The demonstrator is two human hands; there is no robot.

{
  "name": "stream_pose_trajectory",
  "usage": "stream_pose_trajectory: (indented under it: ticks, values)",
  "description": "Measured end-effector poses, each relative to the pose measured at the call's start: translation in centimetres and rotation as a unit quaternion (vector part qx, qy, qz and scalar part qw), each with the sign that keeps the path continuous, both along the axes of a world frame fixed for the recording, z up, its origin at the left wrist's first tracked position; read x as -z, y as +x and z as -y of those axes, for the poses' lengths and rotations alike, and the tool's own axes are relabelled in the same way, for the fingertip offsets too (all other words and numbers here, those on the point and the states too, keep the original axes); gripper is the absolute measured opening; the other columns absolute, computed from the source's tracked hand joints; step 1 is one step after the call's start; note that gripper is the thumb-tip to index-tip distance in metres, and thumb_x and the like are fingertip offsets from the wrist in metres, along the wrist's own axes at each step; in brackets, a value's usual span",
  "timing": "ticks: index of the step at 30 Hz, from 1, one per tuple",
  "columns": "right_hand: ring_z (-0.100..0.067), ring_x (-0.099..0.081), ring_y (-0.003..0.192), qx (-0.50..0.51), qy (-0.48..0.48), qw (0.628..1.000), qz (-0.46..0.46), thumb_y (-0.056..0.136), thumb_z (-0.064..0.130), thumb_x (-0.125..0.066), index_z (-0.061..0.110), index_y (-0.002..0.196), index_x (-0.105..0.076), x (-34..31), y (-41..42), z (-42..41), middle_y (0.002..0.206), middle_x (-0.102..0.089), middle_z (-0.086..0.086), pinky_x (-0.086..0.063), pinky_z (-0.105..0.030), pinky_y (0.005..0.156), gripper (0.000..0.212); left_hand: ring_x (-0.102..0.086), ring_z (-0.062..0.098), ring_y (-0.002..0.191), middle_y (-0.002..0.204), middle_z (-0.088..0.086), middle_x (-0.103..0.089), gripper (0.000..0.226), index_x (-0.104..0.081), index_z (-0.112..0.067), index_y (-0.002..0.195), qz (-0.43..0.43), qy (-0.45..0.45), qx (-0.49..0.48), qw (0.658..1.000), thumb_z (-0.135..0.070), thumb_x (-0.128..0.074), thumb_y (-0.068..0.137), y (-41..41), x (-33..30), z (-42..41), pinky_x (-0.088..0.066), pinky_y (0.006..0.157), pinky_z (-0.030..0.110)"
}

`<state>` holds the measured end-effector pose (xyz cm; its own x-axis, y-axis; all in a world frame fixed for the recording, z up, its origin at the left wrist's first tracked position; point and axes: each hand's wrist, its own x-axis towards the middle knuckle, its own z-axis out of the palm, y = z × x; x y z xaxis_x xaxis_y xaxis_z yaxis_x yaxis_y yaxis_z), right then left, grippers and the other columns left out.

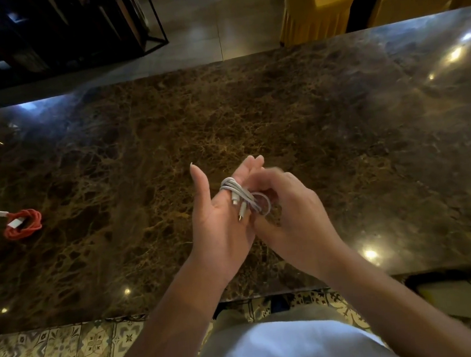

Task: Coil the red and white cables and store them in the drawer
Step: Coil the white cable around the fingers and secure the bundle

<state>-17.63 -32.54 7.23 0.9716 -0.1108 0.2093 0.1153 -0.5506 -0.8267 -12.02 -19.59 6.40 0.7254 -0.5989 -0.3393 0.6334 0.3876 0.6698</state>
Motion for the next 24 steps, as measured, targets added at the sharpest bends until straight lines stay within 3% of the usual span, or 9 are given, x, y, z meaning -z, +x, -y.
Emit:
stream_pose_trajectory:
  ticks: [2, 5, 10, 14, 17, 21, 24]
  values:
    - [-0.011, -0.065, 0.093, 0.011, -0.002, 0.998, 0.054, 0.087, 0.019, -0.075, 0.025, 0.119, -0.057, 0.8, 0.1, -0.2, 0.103, -0.068, 0.017, -0.057, -0.035, 0.078, 0.037, -0.035, 0.030, 0.154, 0.163, 0.007, -0.045, 0.101, -0.034, -0.016, 0.161, -0.021, 0.005, -0.016, 1.000, -0.086, -0.026, 0.089, -0.1, 0.3, 0.0, -0.013, 0.130, 0.050]
    - [-0.014, -0.059, 0.088, -0.022, -0.119, 0.988, 0.094, 0.091, 0.017, -0.073, 0.021, 0.110, -0.072, 2.0, 0.5, 0.1, 0.104, -0.072, 0.008, -0.052, -0.034, 0.074, 0.020, -0.038, 0.029, 0.152, 0.159, 0.009, -0.051, 0.101, -0.036, -0.011, 0.159, -0.069, -0.002, -0.050, 0.996, -0.085, -0.026, 0.091, -0.2, 0.8, -0.2, -0.017, 0.130, 0.050]
    - [-0.014, -0.058, 0.097, -0.153, -0.204, 0.960, 0.113, 0.099, 0.026, -0.063, 0.023, 0.117, -0.075, 2.1, 1.5, 1.9, 0.113, -0.071, 0.002, -0.050, -0.025, 0.083, 0.022, -0.043, 0.034, 0.150, 0.159, 0.018, -0.048, 0.103, -0.035, -0.006, 0.159, -0.107, -0.003, -0.076, 0.991, -0.085, -0.030, 0.092, -0.3, 0.5, -0.3, -0.024, 0.128, 0.048]
    - [-0.020, -0.059, 0.097, -0.250, -0.276, 0.923, 0.096, 0.100, 0.026, -0.063, 0.023, 0.119, -0.069, 0.7, 2.6, 3.6, 0.112, -0.068, -0.001, -0.056, -0.038, 0.079, 0.020, -0.054, 0.032, 0.141, 0.148, 0.022, -0.058, 0.099, -0.038, -0.003, 0.154, -0.090, 0.018, -0.058, 0.994, -0.081, -0.024, 0.096, -0.8, 0.4, -0.2, -0.032, 0.124, 0.041]
    - [-0.022, -0.058, 0.093, -0.298, -0.351, 0.878, 0.134, 0.100, 0.027, -0.061, 0.023, 0.117, -0.068, 0.3, 3.4, 3.8, 0.103, -0.067, -0.001, -0.056, -0.041, 0.076, 0.019, -0.064, 0.028, 0.129, 0.134, 0.021, -0.069, 0.093, -0.052, 0.002, 0.143, -0.082, 0.056, -0.064, 0.993, -0.076, -0.024, 0.100, -1.2, 0.6, -0.2, -0.041, 0.115, 0.037]
    - [-0.031, -0.061, 0.118, -0.285, -0.399, 0.840, 0.234, 0.098, 0.025, -0.063, 0.027, 0.114, -0.073, 0.1, 3.7, 3.5, 0.119, -0.067, -0.006, -0.052, -0.044, 0.093, 0.019, -0.064, 0.029, 0.131, 0.139, 0.022, -0.065, 0.093, -0.055, 0.002, 0.144, -0.089, 0.056, -0.074, 0.992, -0.075, -0.024, 0.101, -1.0, 0.3, -0.8, -0.040, 0.117, 0.037]
    - [-0.032, -0.063, 0.118, -0.324, -0.386, 0.814, 0.289, 0.097, 0.017, -0.067, 0.024, 0.114, -0.074, -0.6, 3.6, 2.9, 0.116, -0.071, -0.004, -0.052, -0.045, 0.093, 0.020, -0.067, 0.031, 0.127, 0.138, 0.023, -0.066, 0.094, -0.062, 0.000, 0.140, -0.108, 0.020, -0.068, 0.992, -0.077, -0.027, 0.099, -1.2, -0.4, -0.8, -0.040, 0.116, 0.040]
